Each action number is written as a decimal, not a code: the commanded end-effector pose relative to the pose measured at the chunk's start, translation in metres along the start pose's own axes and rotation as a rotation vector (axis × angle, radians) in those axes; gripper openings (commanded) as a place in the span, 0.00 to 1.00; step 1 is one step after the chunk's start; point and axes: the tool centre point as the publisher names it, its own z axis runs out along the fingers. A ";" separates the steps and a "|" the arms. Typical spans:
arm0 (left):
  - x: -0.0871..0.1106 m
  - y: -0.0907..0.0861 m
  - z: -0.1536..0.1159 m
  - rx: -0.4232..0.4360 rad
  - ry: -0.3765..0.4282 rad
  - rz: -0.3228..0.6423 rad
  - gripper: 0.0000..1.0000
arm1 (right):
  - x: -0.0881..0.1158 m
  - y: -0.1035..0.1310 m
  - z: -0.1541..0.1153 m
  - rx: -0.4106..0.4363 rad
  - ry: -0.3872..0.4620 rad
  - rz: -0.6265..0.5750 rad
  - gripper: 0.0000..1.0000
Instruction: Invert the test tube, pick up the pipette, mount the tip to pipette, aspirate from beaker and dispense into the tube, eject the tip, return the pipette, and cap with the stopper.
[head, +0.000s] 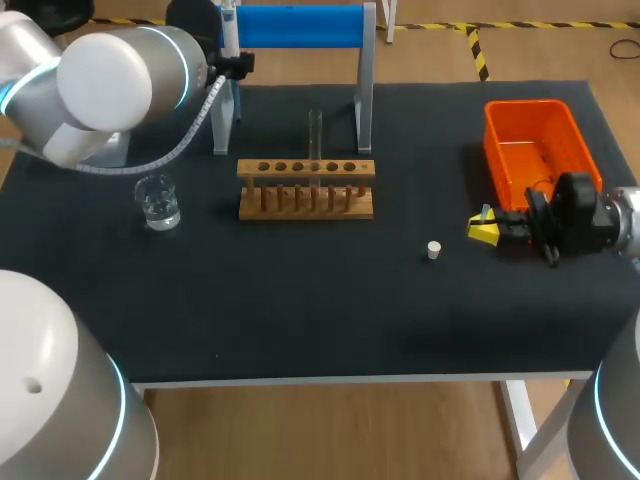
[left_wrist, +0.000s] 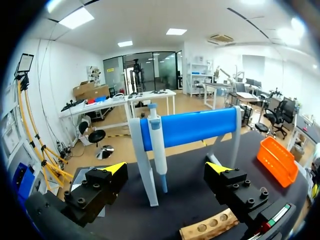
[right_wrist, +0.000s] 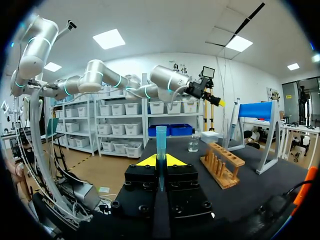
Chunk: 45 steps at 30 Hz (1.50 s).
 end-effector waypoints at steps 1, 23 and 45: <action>0.003 -0.004 0.009 0.000 -0.003 0.002 1.00 | 0.000 0.000 -0.001 0.000 0.001 0.000 0.00; 0.014 -0.010 0.038 0.053 -0.025 -0.049 0.69 | 0.000 0.000 -0.001 0.000 0.001 0.000 0.00; 0.004 -0.022 0.065 0.105 -0.074 -0.070 0.51 | 0.000 0.000 -0.001 0.000 0.001 0.000 0.00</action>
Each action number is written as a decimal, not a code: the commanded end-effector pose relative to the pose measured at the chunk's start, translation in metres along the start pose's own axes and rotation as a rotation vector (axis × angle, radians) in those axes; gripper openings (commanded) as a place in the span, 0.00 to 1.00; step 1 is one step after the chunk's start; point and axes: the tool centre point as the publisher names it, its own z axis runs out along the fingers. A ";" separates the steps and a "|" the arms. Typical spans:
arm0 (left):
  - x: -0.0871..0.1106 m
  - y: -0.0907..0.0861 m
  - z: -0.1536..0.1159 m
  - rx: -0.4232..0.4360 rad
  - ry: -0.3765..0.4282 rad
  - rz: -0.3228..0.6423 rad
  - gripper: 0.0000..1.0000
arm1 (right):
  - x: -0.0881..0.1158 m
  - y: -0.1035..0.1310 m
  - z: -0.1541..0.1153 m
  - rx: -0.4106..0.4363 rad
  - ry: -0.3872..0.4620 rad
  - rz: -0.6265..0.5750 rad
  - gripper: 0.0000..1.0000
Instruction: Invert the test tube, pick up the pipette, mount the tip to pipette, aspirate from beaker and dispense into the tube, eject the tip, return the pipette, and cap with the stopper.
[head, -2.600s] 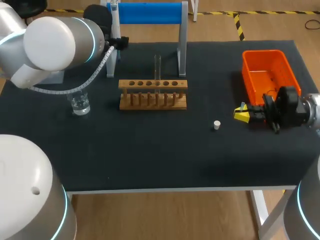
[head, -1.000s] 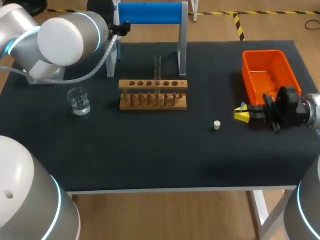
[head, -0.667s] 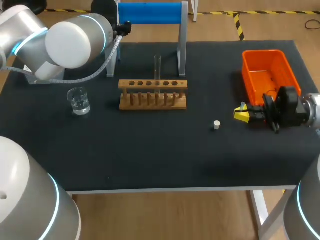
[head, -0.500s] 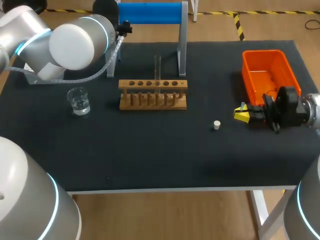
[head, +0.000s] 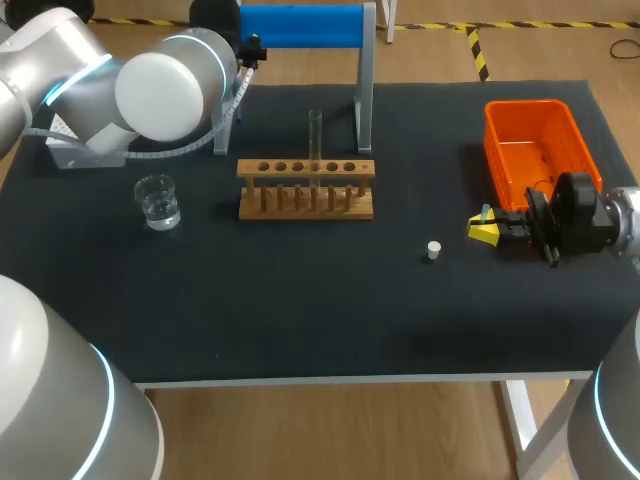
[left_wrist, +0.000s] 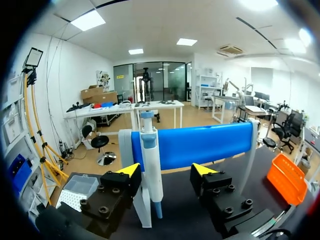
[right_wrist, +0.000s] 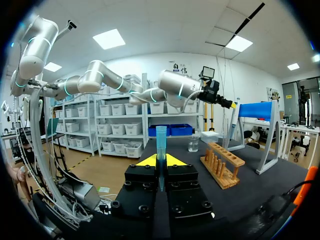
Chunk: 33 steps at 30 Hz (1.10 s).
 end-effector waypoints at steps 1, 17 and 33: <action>-0.002 -0.003 0.006 0.005 -0.007 0.000 0.49 | 0.000 0.000 -0.001 0.000 0.001 0.000 0.00; -0.009 -0.006 0.023 0.024 -0.014 -0.006 0.45 | 0.000 0.000 -0.001 0.000 0.001 0.000 0.00; -0.013 0.001 0.037 0.026 -0.013 -0.014 0.53 | 0.000 0.000 -0.001 0.000 0.001 0.000 0.00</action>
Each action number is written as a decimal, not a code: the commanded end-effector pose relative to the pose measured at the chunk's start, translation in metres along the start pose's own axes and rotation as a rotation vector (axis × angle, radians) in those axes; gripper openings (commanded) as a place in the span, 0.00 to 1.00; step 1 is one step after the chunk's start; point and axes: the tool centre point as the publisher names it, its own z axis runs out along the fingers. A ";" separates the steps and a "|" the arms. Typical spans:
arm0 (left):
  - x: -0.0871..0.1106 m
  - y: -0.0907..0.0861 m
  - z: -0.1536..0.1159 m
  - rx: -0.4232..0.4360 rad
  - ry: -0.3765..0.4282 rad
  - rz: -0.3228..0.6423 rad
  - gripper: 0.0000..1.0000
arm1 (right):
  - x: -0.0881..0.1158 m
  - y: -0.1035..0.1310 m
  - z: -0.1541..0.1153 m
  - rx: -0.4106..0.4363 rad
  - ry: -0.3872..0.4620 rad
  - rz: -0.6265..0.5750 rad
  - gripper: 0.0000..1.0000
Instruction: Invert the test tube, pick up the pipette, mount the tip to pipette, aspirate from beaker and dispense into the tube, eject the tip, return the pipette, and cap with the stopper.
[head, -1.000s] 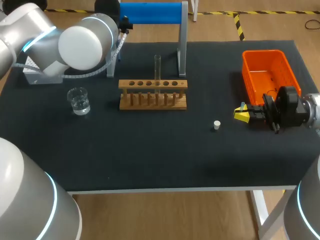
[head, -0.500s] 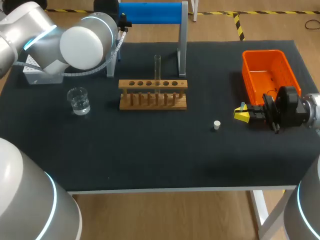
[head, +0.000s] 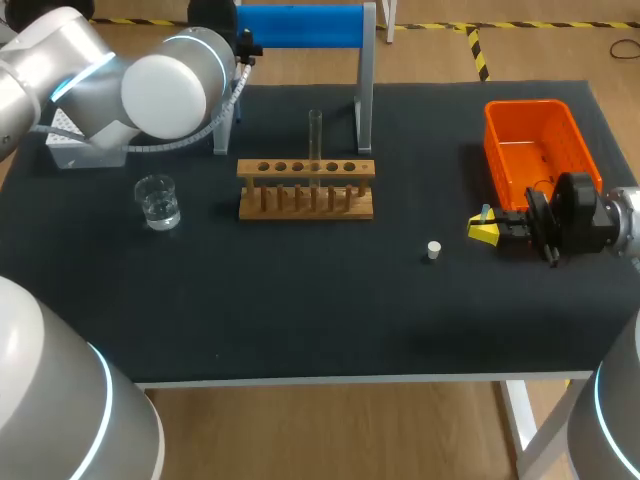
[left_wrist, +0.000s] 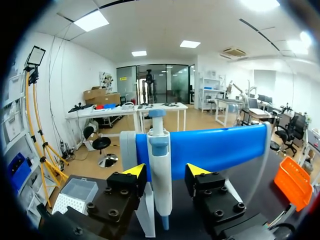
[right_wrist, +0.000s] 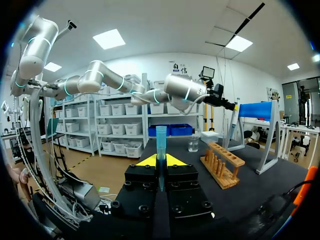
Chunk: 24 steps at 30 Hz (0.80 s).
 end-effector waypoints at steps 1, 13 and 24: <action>0.001 0.000 0.007 0.004 0.007 -0.002 0.51 | 0.000 0.000 -0.001 0.000 0.001 0.000 0.00; 0.002 -0.002 0.014 0.015 0.009 -0.002 0.49 | 0.000 0.000 -0.001 0.000 0.001 0.000 0.00; 0.000 -0.004 0.018 0.020 0.002 -0.005 0.49 | 0.000 0.000 -0.001 0.000 0.001 0.000 0.00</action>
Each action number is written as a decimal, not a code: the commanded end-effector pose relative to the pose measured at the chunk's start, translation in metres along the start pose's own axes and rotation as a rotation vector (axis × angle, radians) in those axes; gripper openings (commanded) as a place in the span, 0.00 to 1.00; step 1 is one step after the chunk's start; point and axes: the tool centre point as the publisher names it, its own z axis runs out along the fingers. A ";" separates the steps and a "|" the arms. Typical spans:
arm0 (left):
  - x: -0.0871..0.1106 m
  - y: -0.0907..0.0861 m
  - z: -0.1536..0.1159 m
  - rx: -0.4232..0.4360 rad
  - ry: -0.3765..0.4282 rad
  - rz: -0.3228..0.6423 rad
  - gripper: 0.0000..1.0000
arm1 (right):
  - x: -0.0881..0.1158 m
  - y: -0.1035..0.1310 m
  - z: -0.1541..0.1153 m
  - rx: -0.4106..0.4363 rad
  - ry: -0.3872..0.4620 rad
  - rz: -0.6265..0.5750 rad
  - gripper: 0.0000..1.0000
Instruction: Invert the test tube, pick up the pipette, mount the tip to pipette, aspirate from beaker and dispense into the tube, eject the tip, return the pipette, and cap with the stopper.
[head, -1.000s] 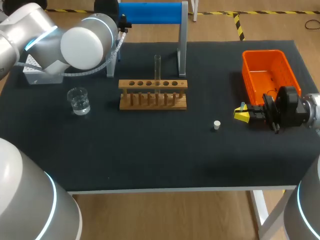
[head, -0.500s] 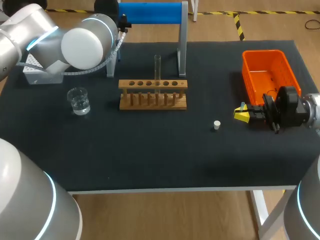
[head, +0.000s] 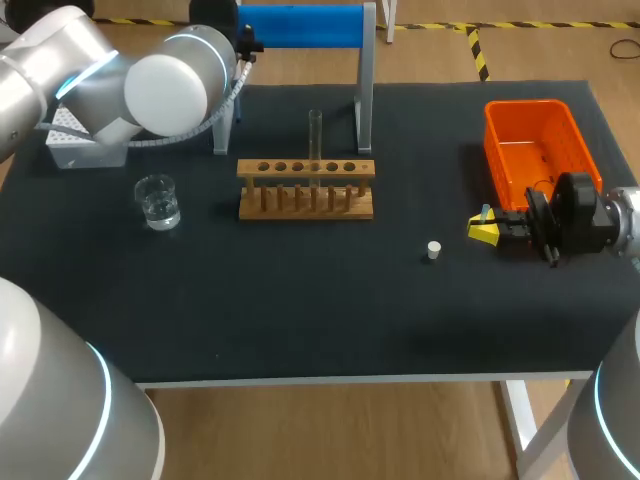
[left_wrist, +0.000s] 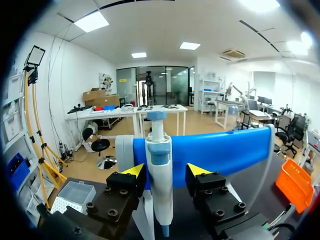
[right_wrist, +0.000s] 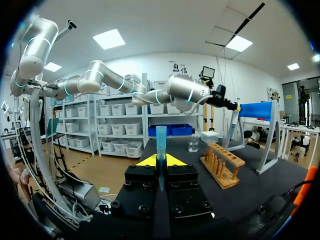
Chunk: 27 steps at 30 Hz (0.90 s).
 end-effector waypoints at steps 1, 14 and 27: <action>0.000 0.000 0.004 0.002 -0.002 -0.003 0.49 | 0.000 0.000 -0.001 0.000 0.001 0.000 0.00; -0.001 0.000 0.008 0.004 -0.009 -0.007 0.49 | 0.000 0.000 -0.001 0.000 0.001 0.000 0.00; -0.001 0.000 0.010 0.002 -0.014 -0.012 0.49 | 0.000 0.000 -0.001 0.000 0.001 0.000 0.00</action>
